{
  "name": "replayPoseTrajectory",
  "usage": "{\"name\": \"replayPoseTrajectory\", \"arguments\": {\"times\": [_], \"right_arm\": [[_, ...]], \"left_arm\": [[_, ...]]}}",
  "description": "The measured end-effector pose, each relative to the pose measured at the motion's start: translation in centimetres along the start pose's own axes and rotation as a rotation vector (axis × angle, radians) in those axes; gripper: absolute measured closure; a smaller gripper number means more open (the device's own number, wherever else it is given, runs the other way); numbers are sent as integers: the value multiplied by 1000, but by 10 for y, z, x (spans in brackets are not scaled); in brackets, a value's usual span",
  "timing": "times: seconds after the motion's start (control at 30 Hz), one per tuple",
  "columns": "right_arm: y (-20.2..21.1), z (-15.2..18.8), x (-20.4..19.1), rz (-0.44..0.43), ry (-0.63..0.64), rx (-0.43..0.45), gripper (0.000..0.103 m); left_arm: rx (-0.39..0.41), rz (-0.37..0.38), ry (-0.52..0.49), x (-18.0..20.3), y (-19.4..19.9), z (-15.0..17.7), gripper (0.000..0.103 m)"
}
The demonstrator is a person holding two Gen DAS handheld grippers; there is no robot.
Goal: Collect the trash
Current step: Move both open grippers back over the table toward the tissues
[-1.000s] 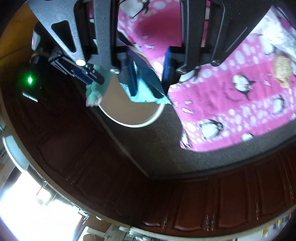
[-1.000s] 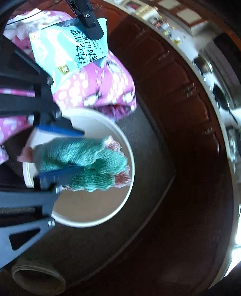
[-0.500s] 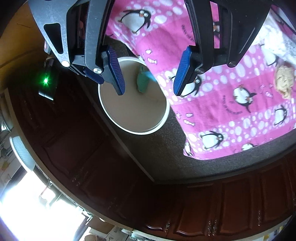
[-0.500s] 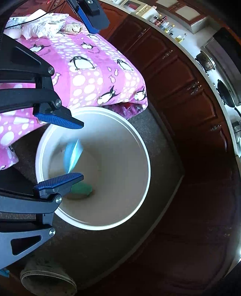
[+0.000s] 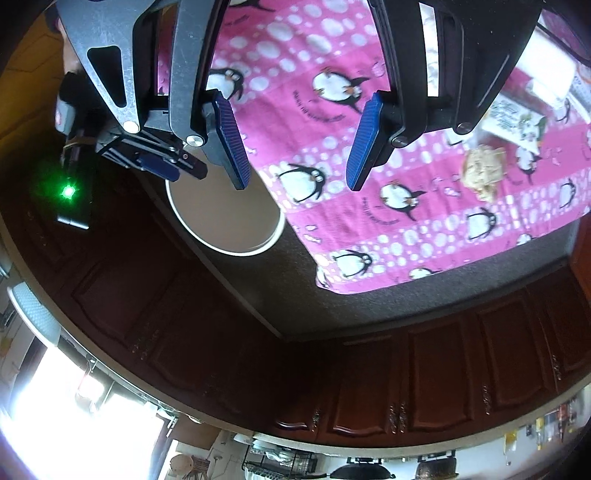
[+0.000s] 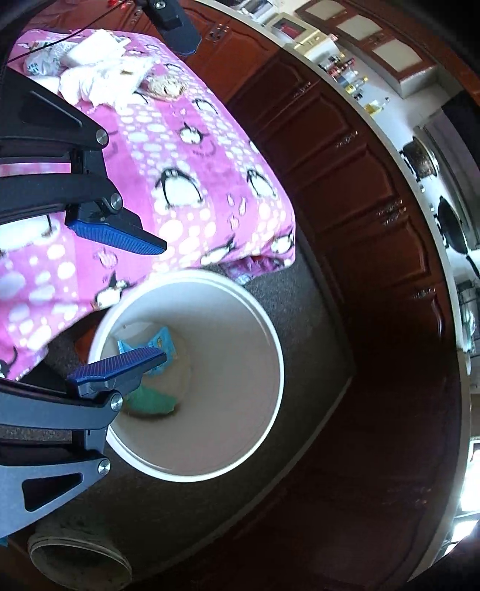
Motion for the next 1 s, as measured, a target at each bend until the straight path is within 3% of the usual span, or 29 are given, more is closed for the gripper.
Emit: {"name": "replayPoseTrajectory", "arguments": {"times": [0.07,0.4,0.57,1.0], "right_arm": [[7,-2,-9,-3,17,13,43],[24,-8,-57,-41,86,45,42],[30,-9,-82,-45,127,62,37],[32,-3,-131,-84,198,52,35]], "left_arm": [[9,-9,1,-6,8,1,50],[56,-39,23,-37,40,6,50],[90,-69,33,-54,53,9,50],[97,-104,92,-100,70,24,50]]}}
Point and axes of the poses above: each gripper's, at about its wrist camera, not at the fingertips, and y roughly against the way its jaws point, x to its right, z to its underside, the point moved 5 cm from there along -y, roughly the way its jaws point, and after that the axes turned 11 degrees about y, right-handed, at the moved point
